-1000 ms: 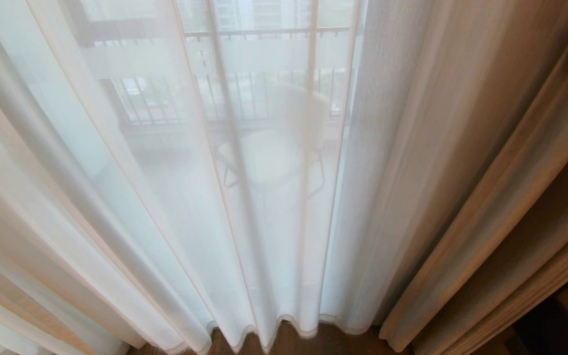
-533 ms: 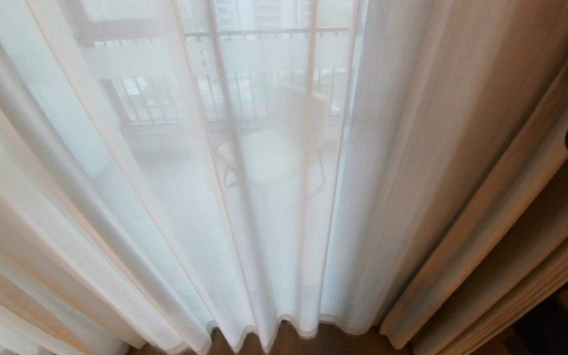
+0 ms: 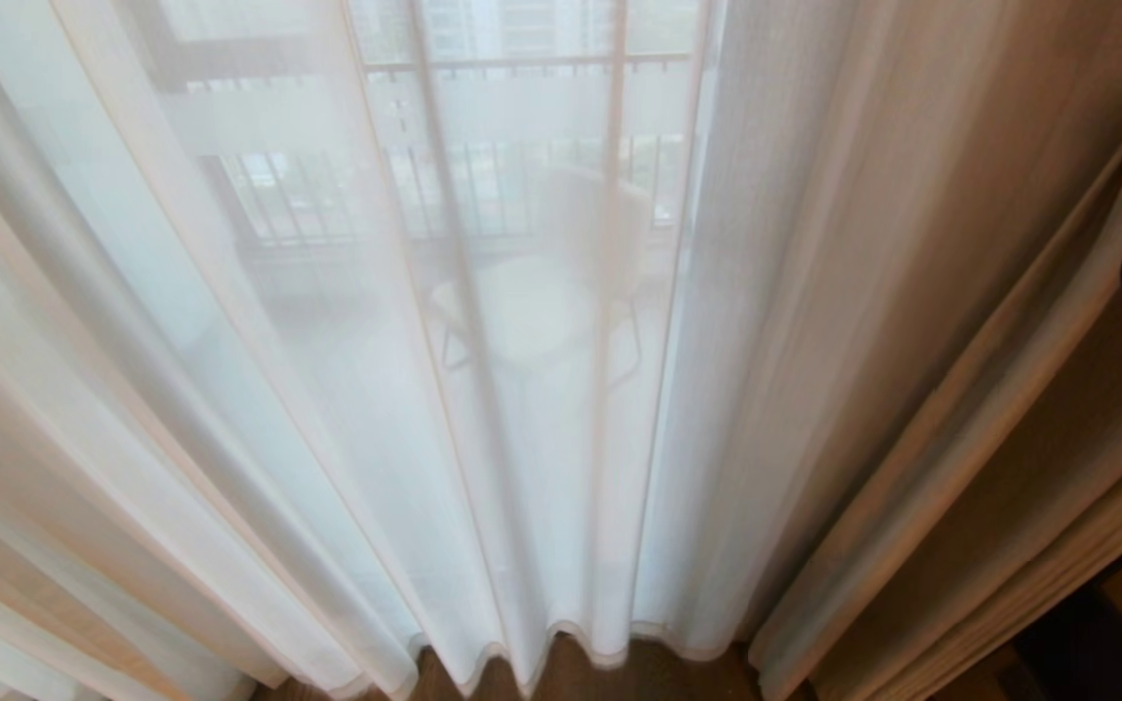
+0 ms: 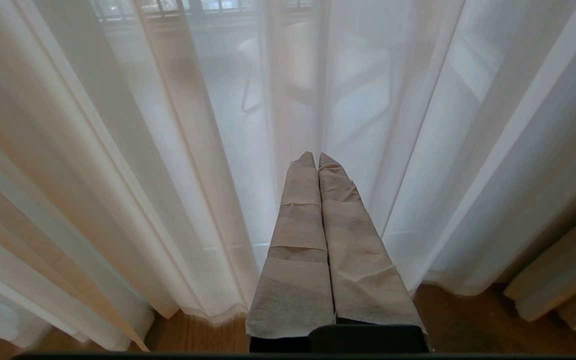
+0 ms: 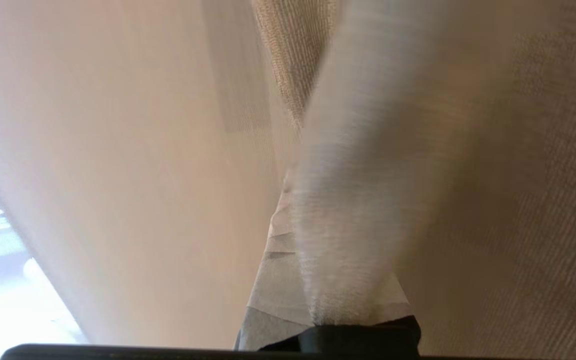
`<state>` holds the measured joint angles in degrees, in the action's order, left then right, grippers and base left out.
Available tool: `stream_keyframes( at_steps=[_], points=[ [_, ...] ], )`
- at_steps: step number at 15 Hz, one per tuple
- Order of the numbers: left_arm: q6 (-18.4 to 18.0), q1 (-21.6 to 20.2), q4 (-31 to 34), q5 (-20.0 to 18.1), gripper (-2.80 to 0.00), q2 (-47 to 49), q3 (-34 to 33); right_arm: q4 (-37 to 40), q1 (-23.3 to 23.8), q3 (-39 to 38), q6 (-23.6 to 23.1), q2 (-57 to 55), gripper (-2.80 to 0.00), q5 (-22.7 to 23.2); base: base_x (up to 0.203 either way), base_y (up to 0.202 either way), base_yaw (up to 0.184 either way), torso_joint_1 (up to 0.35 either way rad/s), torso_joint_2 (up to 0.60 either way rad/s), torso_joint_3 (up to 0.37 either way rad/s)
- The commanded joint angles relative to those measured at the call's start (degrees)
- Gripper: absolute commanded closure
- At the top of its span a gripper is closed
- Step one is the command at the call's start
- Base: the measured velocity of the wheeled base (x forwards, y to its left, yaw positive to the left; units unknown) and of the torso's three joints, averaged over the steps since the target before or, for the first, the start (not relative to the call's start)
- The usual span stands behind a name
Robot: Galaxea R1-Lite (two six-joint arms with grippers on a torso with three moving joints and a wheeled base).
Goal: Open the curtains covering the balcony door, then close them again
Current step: Close the outer curtains on both sides
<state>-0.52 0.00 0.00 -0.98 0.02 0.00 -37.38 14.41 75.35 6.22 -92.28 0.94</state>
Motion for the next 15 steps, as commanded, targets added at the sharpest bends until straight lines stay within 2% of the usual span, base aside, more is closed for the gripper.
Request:
stream_keyframes(
  at_steps=[1, 8, 15],
  points=[
    [0.0, 0.0, 0.0, 0.0, 0.0, 0.0, 0.0, -0.2, -1.1, -0.1, 0.0, 2.0, 0.0, 0.0, 0.0, 0.0, 0.0, 0.0, 0.0, 0.0],
    [0.0, 0.0, 0.0, 0.0, 0.0, 0.0, 0.0, 0.1, -10.3, -0.3, -0.9, 7.3, 0.0, -0.1, 0.0, 0.0, 0.0, 0.0, 0.0, 0.0],
    [0.0, 0.0, 0.0, 0.0, 0.0, 0.0, 0.0, 0.2, -24.2, -0.4, -11.4, 9.6, 0.0, -0.5, 0.0, 0.0, 0.0, 0.0, 0.0, 0.0]
  ],
)
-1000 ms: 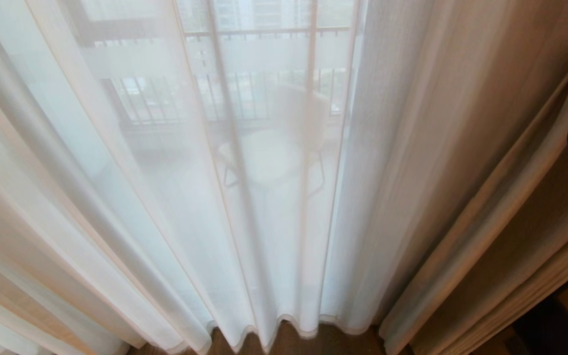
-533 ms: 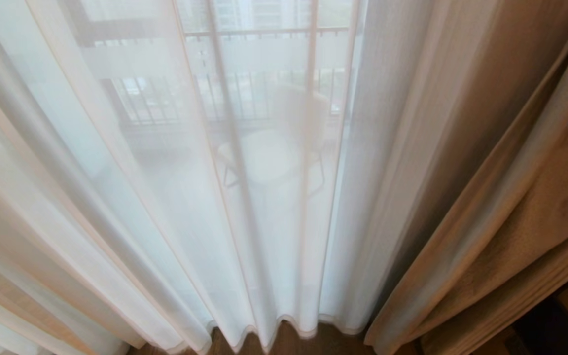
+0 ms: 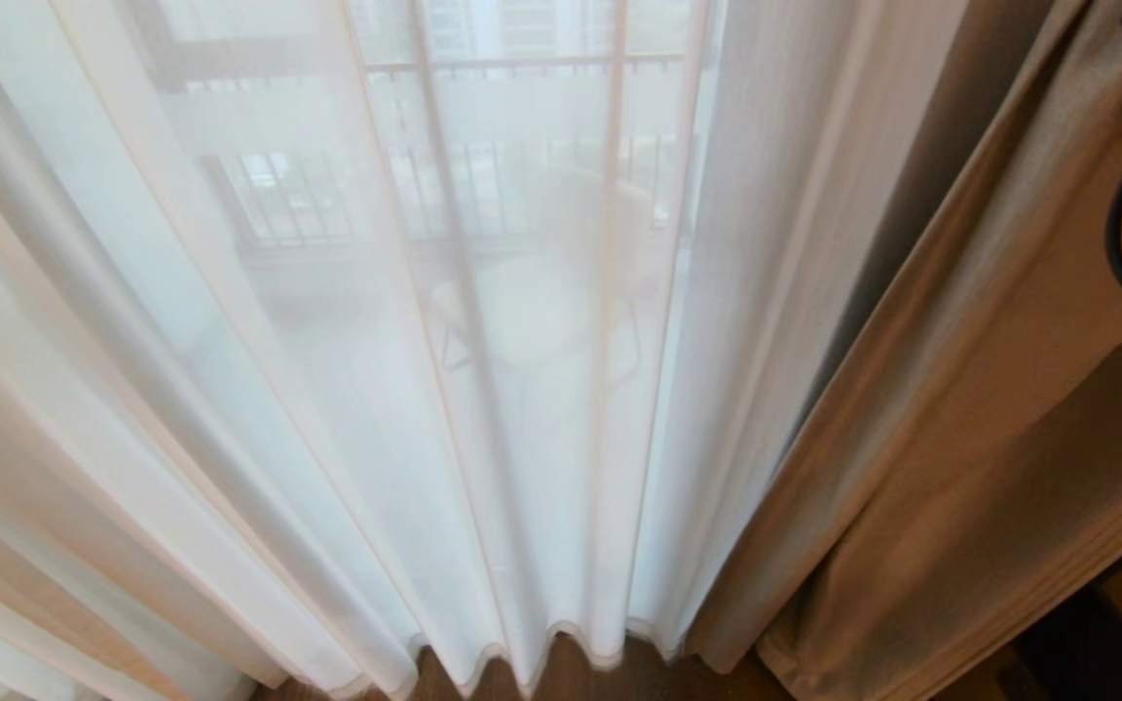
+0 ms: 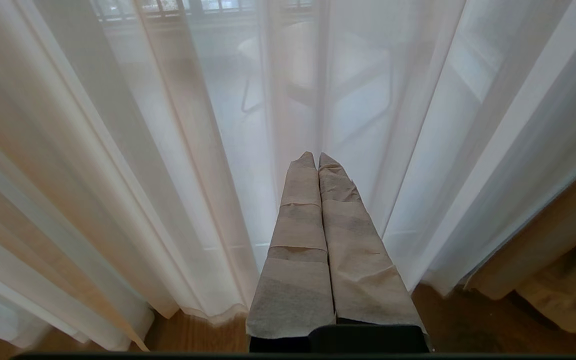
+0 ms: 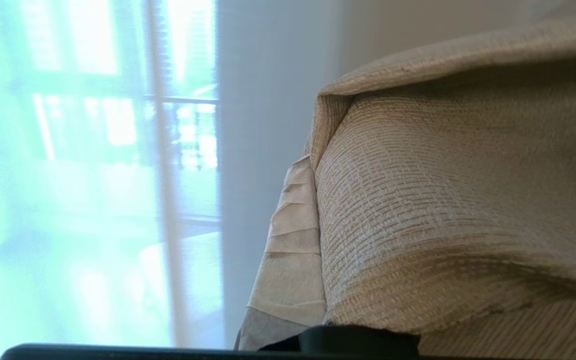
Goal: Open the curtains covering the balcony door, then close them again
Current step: Close the outer curtains on both sides
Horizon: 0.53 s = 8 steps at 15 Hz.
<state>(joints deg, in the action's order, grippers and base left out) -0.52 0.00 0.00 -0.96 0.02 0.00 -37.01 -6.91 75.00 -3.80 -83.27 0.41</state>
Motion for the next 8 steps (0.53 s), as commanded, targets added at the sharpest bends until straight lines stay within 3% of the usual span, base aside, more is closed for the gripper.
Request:
stream_keyframes(
  at_steps=[1, 8],
  points=[
    [0.0, 0.0, 0.0, 0.0, 0.0, 0.0, 0.0, -0.2, -4.3, -0.1, -3.4, 0.4, 0.0, 0.0, 0.0, 0.0, 0.0, 0.0, 0.0, 0.0],
    [0.0, 0.0, 0.0, 0.0, 0.0, 0.0, 0.0, -0.8, -16.5, 1.1, -9.4, -3.1, 0.0, -0.4, 0.0, 0.0, 0.0, 0.0, 0.0, 0.0]
  ],
)
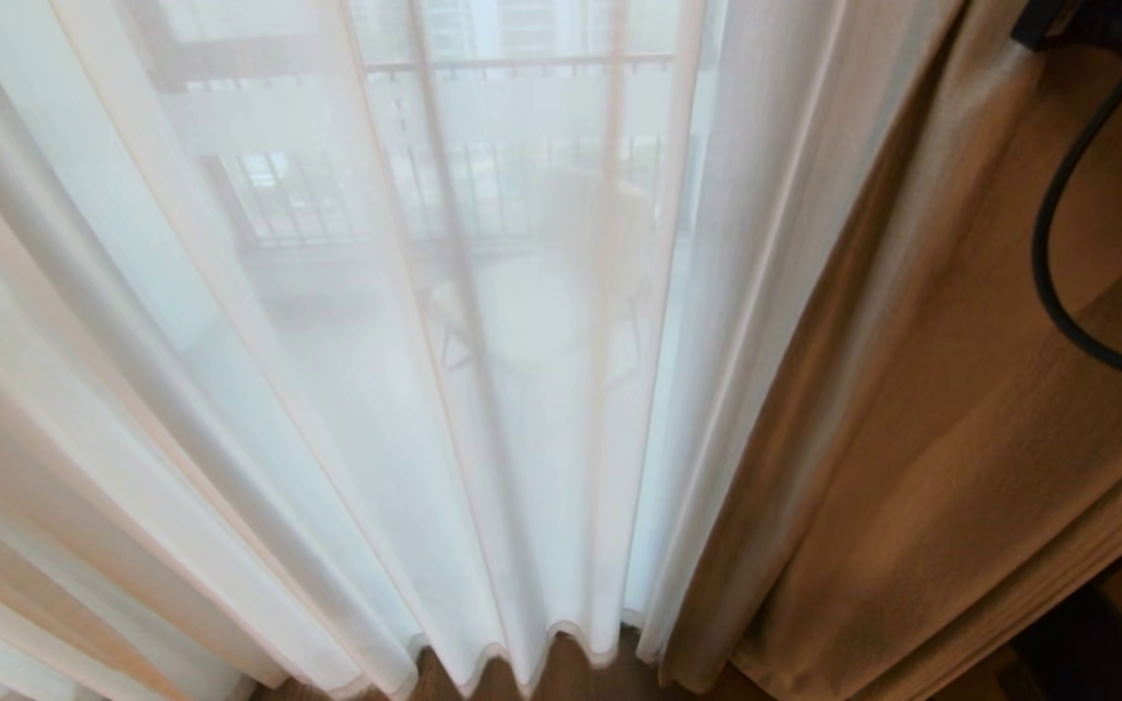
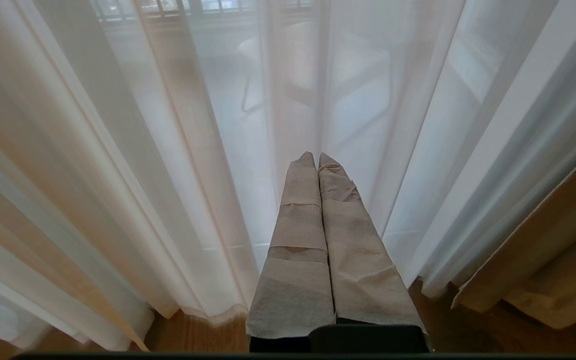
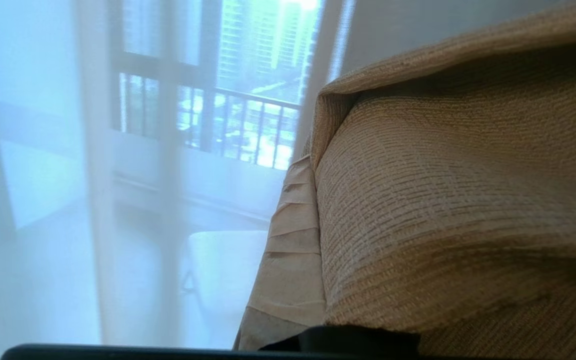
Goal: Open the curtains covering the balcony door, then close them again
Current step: Close the outer curtains on both sides
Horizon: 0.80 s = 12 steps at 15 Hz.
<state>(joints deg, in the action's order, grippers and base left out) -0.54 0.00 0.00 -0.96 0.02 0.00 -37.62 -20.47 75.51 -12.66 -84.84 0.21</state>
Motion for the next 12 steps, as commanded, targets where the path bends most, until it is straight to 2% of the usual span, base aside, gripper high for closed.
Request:
stream_keyframes(
  at_steps=[1, 4, 12],
  points=[
    [0.0, 0.0, 0.0, 0.0, 0.0, 0.0, 0.0, -0.1, -4.7, 1.3, -1.1, -2.3, 0.0, -1.2, 0.0, 0.0, 0.0, 0.0, 0.0, 0.0],
    [0.0, 0.0, 0.0, 0.0, 0.0, 0.0, 0.0, 0.1, -10.9, 5.5, -2.8, -5.9, 0.0, -6.6, 0.0, 0.0, 0.0, 0.0, 0.0, 0.0],
    [0.0, 0.0, 0.0, 0.0, 0.0, 0.0, 0.0, 0.0, -23.2, 12.7, -8.6, -14.6, 0.0, -11.8, 0.0, 0.0, 0.0, 0.0, 0.0, 0.0]
  ],
)
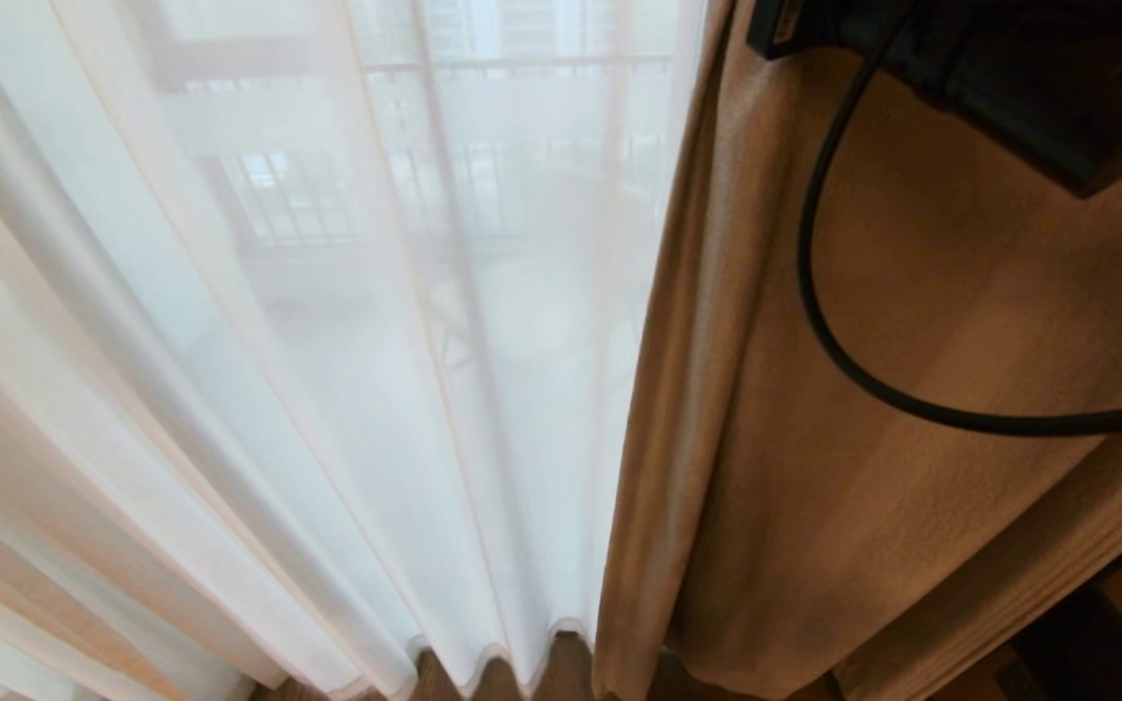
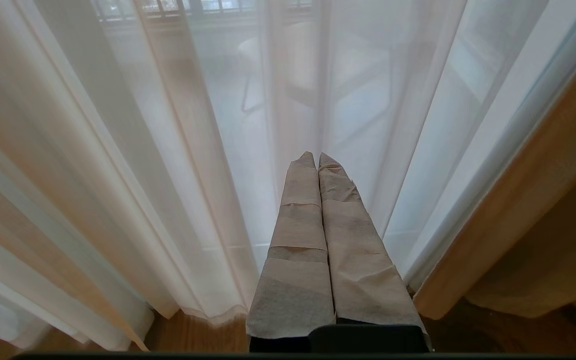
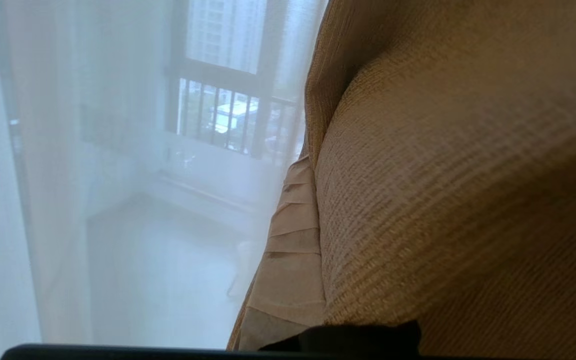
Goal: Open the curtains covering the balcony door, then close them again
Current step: Close the outer curtains on both sides
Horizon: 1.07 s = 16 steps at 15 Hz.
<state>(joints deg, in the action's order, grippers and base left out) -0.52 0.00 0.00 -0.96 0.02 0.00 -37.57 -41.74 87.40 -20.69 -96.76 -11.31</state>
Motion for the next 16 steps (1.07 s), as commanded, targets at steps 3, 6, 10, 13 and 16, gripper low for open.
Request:
stream_keyframes(
  at_steps=[3, 6, 10, 13, 16],
  points=[
    [0.0, 0.0, 0.0, 0.0, 0.0, 0.0, 0.0, -0.1, -4.9, 2.4, -1.8, -5.0, 0.0, -0.6, 0.0, 0.0, 0.0, 0.0, 0.0, 0.0],
    [0.0, 0.0, 0.0, 0.0, 0.0, 0.0, 0.0, 0.0, -8.0, 4.9, -2.9, -7.9, 0.0, -2.3, 0.0, 0.0, 0.0, 0.0, 0.0, 0.0],
    [0.0, 0.0, 0.0, 0.0, 0.0, 0.0, 0.0, 0.0, -10.8, 6.6, -4.3, -10.7, 0.0, -2.7, 0.0, 0.0, 0.0, 0.0, 0.0, 0.0],
    [0.0, 0.0, 0.0, 0.0, 0.0, 0.0, 0.0, 0.0, -12.2, 7.4, -4.4, -12.3, 0.0, -2.8, 0.0, 0.0, 0.0, 0.0, 0.0, 0.0],
    [0.0, 0.0, 0.0, 0.0, 0.0, 0.0, 0.0, -0.1, -13.3, 7.4, -5.6, -13.2, 0.0, -2.8, 0.0, 0.0, 0.0, 0.0, 0.0, 0.0]
  ],
)
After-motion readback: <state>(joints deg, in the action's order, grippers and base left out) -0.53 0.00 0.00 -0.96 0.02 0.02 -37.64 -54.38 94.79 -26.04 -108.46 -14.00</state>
